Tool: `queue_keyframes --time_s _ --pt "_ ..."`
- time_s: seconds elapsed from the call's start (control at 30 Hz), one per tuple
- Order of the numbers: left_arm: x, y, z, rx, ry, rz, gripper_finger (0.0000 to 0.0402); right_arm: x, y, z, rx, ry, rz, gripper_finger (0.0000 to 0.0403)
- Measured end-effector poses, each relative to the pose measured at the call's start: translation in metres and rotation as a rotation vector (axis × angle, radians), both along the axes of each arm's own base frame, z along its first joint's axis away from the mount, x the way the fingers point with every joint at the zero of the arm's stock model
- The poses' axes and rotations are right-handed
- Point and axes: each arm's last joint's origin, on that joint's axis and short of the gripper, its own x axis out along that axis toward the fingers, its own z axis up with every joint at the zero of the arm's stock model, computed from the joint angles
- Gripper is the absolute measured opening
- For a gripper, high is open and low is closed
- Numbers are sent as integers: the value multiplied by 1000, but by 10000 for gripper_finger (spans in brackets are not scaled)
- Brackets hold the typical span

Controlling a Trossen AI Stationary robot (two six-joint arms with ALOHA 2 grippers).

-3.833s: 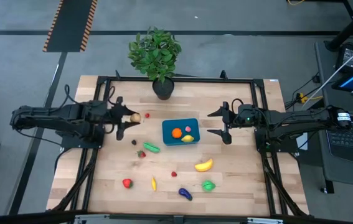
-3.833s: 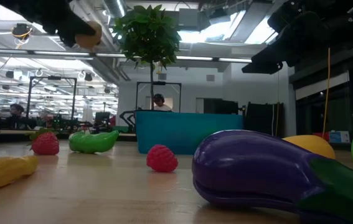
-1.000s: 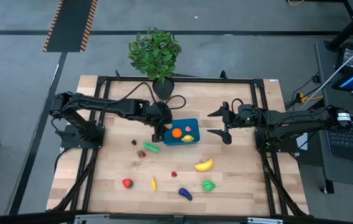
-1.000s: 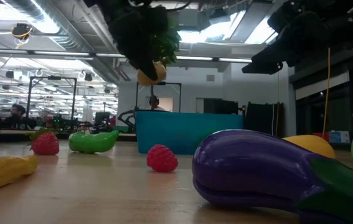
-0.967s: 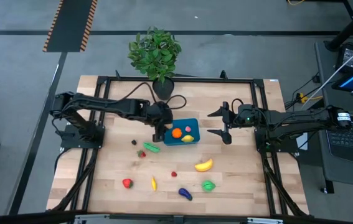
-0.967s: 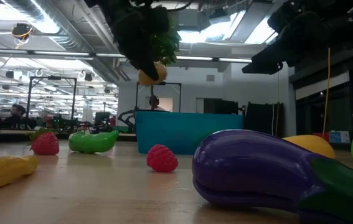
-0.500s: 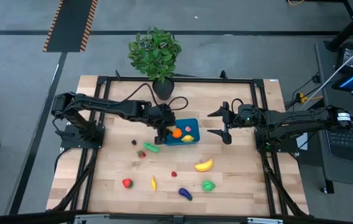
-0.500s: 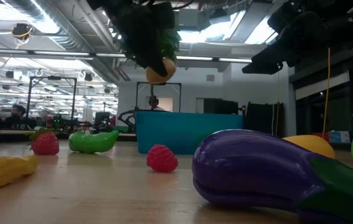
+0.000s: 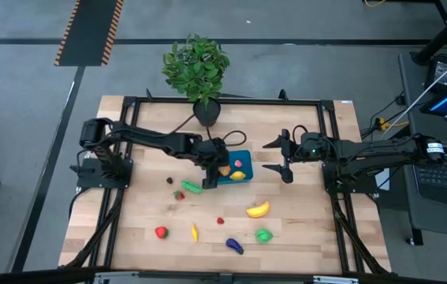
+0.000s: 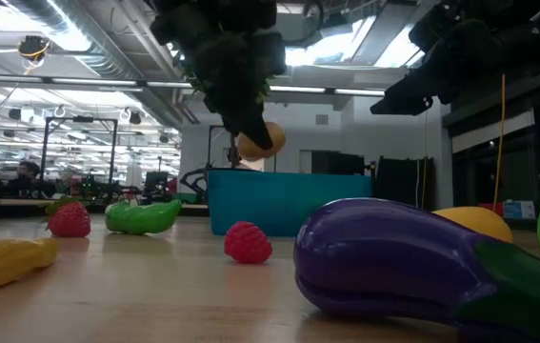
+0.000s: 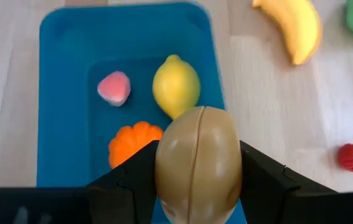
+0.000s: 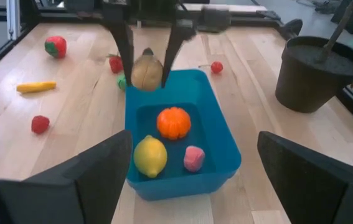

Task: Pick and placing Produce into tupperware
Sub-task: Put the brown potato into the blue bin

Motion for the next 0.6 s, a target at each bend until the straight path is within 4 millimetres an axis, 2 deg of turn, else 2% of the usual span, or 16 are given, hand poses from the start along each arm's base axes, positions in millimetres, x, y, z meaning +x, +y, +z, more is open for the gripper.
queue_keyframes --time_s 0.2,0.47,0.6 --pt "5 0 -7 0 -1 -1 169 0 0 0 0 0 0 348" --pt "10 1 -28 -2 54 0 169 0 0 0 0 -2 0 348" --pt "11 1 -30 -2 53 -1 169 0 0 0 0 -2 0 348"
